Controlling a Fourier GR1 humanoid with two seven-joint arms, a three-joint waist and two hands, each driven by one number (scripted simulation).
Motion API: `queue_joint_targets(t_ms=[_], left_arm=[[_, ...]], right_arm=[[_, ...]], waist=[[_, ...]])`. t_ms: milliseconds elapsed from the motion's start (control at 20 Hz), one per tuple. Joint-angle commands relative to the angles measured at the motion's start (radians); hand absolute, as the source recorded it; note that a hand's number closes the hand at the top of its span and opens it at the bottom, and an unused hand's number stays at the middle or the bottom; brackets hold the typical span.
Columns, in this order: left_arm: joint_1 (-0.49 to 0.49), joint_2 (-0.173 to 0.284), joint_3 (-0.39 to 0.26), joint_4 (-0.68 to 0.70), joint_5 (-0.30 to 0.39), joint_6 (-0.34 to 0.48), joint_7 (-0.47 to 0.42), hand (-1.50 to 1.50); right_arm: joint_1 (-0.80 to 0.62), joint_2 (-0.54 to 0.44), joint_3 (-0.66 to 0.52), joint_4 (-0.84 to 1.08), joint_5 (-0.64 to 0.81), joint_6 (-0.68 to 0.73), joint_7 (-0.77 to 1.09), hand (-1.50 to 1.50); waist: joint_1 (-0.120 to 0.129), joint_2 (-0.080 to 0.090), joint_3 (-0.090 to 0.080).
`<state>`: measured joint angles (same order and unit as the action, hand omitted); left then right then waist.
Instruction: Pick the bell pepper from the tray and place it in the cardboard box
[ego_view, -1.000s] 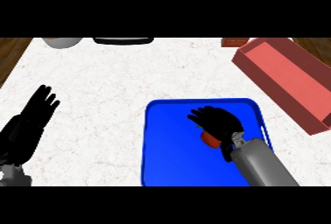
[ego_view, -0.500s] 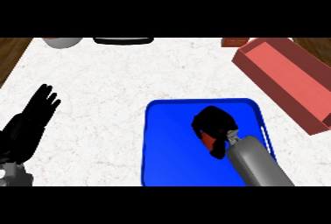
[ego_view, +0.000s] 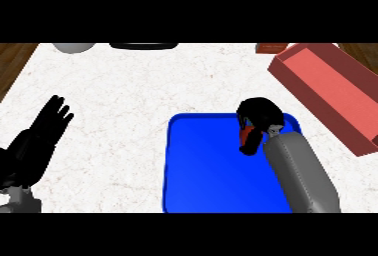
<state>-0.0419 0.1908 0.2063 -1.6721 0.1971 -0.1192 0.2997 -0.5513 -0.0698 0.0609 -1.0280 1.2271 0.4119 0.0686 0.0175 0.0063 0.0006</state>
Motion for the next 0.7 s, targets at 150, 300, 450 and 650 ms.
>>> queue_joint_targets(t_ms=[150,300,450,650], left_arm=[[-0.041,0.009,0.012,0.069,-0.011,-0.011,-0.045,0.0],[0.02,0.012,0.031,0.059,0.014,-0.033,-0.047,0.0],[-0.008,0.007,0.023,0.026,0.001,0.003,0.001,0.0],[0.074,-0.01,0.027,0.035,-0.016,-0.022,-0.097,0.0]], right_arm=[[-0.162,-0.016,-0.13,0.238,0.015,-0.203,0.087,1.5],[-0.131,0.015,-0.1,0.127,0.02,-0.231,0.121,1.5],[-0.15,-0.035,-0.097,-0.008,-0.006,-0.146,0.099,1.5],[-0.14,0.025,-0.064,-0.213,-0.013,-0.133,0.162,1.5]], waist=[[-0.001,0.001,0.0],[-0.012,-0.006,-0.001],[-0.023,-0.011,-0.001],[-0.029,-0.017,-0.002]])
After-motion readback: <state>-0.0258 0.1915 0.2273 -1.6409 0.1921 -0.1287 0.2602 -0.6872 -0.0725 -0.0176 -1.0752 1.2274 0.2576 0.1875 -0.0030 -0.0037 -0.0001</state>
